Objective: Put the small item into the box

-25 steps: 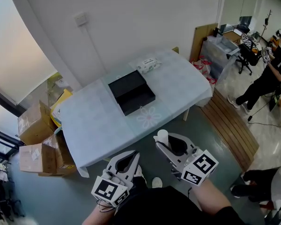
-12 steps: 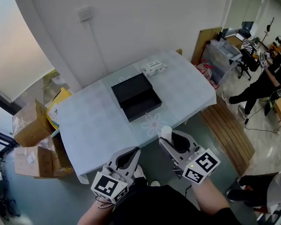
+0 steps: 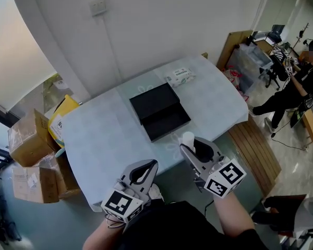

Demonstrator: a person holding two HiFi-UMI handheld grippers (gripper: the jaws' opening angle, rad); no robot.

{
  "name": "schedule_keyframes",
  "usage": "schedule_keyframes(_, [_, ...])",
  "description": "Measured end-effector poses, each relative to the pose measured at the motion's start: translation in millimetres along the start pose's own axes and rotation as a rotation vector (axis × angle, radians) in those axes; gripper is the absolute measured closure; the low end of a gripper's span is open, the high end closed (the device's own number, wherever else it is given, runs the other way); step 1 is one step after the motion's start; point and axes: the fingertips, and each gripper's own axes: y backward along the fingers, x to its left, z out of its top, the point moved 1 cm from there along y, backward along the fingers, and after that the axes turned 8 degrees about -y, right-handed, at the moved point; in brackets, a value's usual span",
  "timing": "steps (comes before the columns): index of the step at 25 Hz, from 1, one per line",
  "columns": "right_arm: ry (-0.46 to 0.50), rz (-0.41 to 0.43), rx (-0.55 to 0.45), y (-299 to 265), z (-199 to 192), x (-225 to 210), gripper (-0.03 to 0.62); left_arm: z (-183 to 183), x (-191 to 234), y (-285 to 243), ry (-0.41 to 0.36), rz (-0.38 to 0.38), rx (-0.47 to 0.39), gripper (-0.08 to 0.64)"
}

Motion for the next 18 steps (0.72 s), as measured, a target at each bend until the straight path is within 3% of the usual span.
schedule_keyframes(8, [0.036, -0.012, 0.038, -46, 5, -7, 0.454, -9, 37, 1, 0.016, -0.005, -0.003, 0.551])
schedule_keyframes(18, [0.075, 0.007, 0.124, -84, -3, -34, 0.454, -21, 49, -12, 0.017, -0.001, 0.020, 0.551])
